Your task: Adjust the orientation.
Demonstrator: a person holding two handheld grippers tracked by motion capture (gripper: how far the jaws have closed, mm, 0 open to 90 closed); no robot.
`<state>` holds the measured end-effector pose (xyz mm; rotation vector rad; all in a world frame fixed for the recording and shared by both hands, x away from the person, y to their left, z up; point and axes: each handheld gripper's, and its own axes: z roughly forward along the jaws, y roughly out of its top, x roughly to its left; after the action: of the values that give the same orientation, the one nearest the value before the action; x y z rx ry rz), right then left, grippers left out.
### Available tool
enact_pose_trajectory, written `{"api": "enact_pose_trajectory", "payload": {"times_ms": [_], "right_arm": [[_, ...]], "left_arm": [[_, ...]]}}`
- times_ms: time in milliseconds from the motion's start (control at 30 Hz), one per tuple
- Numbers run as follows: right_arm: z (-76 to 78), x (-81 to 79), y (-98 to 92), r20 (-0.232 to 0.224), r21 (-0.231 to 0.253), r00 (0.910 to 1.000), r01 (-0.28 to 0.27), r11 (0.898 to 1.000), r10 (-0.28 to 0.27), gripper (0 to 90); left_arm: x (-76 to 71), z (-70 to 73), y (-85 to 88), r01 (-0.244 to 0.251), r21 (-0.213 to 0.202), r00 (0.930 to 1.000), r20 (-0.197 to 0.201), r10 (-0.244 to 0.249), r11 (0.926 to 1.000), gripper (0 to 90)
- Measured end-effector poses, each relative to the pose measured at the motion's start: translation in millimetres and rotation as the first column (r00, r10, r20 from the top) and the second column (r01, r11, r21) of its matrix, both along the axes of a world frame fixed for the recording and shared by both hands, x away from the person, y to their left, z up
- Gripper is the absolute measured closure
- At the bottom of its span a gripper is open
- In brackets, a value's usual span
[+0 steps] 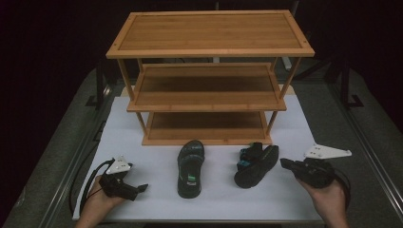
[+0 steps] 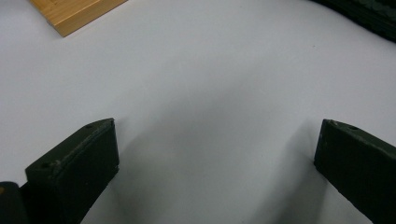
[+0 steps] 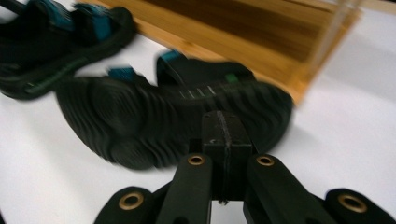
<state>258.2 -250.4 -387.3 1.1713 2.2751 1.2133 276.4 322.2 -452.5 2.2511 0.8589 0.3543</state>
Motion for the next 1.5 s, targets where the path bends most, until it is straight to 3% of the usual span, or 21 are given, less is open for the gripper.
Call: {"api": "enact_pose_trajectory", "payload": {"times_ms": [133, 300, 400, 500, 700, 1033, 1367, 1500], "right_arm": [[7.1, 13.9, 17.5, 0.004, -0.004, 0.9987, -0.050, 0.999, 0.050, 89.7], [2.3, 32.1, 38.3, -0.006, -0.018, 0.9954, -0.095, 0.995, 0.095, 89.7], [-5.3, 33.5, 44.4, -0.008, -0.045, 0.9951, -0.099, 0.994, 0.099, 89.7], [-5.6, 33.1, 42.2, -0.012, -0.033, 0.9950, -0.099, 0.995, 0.099, 89.8], [-4.7, 25.6, 40.6, 0.009, -0.053, 0.9968, -0.079, 0.995, 0.080, 89.9], [-4.1, 6.4, 20.8, 0.011, -0.024, 0.9980, -0.061, 0.998, 0.062, 89.8], [-13.2, -20.7, -3.7, -0.022, -0.006, 0.9991, -0.035, 0.999, 0.035, 89.8], [-25.3, -30.0, -17.1, -0.070, 0.001, 0.9972, -0.023, 1.000, 0.023, 89.8]], "left_arm": [[-0.1, -0.1, 0.0, 0.000, 0.000, 1.0000, 0.001, 0.000, 1.0000, 0.0], [0.1, -0.1, -0.1, -0.001, -0.001, 1.0000, -0.001, 0.001, 1.0000, 0.0], [0.0, -0.2, -0.1, -0.001, -0.001, 1.0000, -0.001, 0.001, 1.0000, 0.0], [0.1, -0.2, -0.1, -0.001, -0.002, 1.0000, -0.001, 0.001, 1.0000, 0.0], [0.0, -0.3, -0.1, -0.001, -0.002, 1.0000, -0.002, 0.001, 1.0000, 0.0], [0.1, -0.3, 0.0, -0.001, -0.002, 1.0000, -0.003, 0.001, 1.0000, 0.0], [0.4, -0.2, 0.1, 0.000, -0.001, 1.0000, -0.005, 0.000, 1.0000, 0.0], [0.6, -0.2, 0.2, 0.000, -0.001, 1.0000, -0.005, 0.000, 1.0000, 0.0]]}}
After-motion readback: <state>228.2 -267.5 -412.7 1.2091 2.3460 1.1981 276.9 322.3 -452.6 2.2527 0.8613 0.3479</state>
